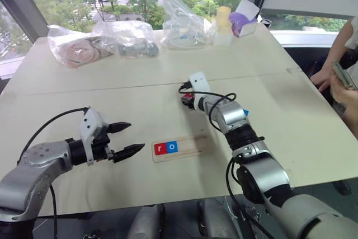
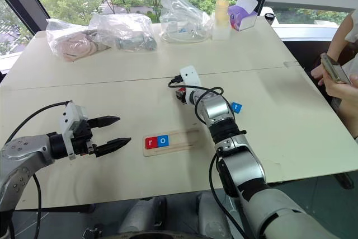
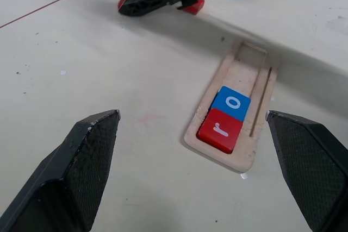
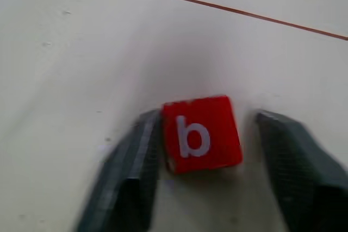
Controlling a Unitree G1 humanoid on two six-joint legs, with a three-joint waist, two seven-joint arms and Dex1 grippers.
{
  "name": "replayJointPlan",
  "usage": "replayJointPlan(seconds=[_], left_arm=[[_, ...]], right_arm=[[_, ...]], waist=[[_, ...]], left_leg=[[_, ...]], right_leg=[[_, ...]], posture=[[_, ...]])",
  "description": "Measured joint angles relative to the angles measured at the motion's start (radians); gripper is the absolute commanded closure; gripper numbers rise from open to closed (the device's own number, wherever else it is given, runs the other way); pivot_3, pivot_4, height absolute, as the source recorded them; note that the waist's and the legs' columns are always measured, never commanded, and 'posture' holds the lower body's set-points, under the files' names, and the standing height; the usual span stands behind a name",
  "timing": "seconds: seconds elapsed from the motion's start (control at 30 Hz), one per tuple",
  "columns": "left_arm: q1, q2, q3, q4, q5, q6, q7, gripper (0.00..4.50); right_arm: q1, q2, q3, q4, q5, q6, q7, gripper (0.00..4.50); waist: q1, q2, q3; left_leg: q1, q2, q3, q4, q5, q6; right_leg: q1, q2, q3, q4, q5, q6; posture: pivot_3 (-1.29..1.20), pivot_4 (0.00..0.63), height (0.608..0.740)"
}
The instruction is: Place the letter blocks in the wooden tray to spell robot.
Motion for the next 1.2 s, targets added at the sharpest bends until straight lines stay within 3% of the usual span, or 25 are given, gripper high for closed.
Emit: replayJointPlan(seconds=[0.1,0.23,0.47,0.6,0.7,1.07,1.2], left_arm=[[0.0,0.0,0.0,0.0,0.0,-0.001,0.0,0.0],[-0.002,0.002,-0.002,0.0,-0.001,-0.003,-0.012,0.0],[-0.021,0.018,-0.026,0.004,-0.005,-0.007,-0.06,0.0],[-0.04,0.018,-0.038,0.012,-0.004,-0.016,-0.071,0.0],[-0.052,0.017,-0.06,0.032,-0.003,-0.018,-0.078,0.0],[-0.094,0.013,-0.083,0.054,0.006,-0.039,-0.089,0.0],[-0.094,0.011,-0.097,0.057,0.009,-0.039,-0.085,0.0]], right_arm=[[0.005,-0.003,0.003,-0.017,-0.005,0.013,0.006,3.32],[0.078,-0.027,0.004,-0.188,-0.005,0.125,0.006,3.32],[0.317,-0.144,-0.096,-0.976,0.082,0.749,0.017,3.32],[0.482,-0.173,-0.138,-1.22,0.114,0.9,-0.002,3.32],[0.605,-0.164,-0.15,-1.279,0.132,0.91,-0.028,3.32],[0.635,-0.141,-0.197,-1.301,0.159,0.91,-0.118,3.32],[0.63,-0.189,-0.194,-1.296,0.205,0.91,-0.096,1.36]], waist=[[0.0,0.0,0.0],[0.005,0.0,0.0],[0.012,0.001,0.001],[0.013,0.0,0.0],[0.01,0.001,0.001],[0.009,0.0,0.001],[0.01,0.0,0.001]], left_leg=[[0.001,0.0,0.0,-0.002,0.0,0.0],[0.001,0.0,0.0,-0.004,0.0,0.0],[-0.004,0.0,-0.001,-0.003,0.0,0.0],[-0.002,0.001,-0.002,-0.003,0.0,0.0],[-0.003,0.0,0.0,-0.003,0.0,0.0],[-0.003,0.0,0.0,-0.003,0.0,0.0],[-0.003,0.0,0.0,-0.003,0.0,0.0]], right_leg=[[0.0,0.0,0.001,0.0,0.0,0.0],[-0.001,0.0,0.0,0.0,0.0,0.001],[-0.004,-0.001,-0.001,-0.001,-0.002,-0.001],[-0.002,-0.001,-0.002,-0.002,-0.005,-0.002],[-0.002,-0.002,-0.001,-0.002,-0.005,-0.002],[-0.002,-0.002,-0.001,-0.004,-0.005,-0.001],[-0.001,-0.002,-0.001,-0.006,-0.005,-0.001]], posture=[[0.0,0.15,0.74],[0.0,0.15,0.74],[0.0,0.15,0.74],[0.0,0.15,0.74],[0.0,0.15,0.74],[0.0,0.15,0.74],[0.0,0.15,0.74]])
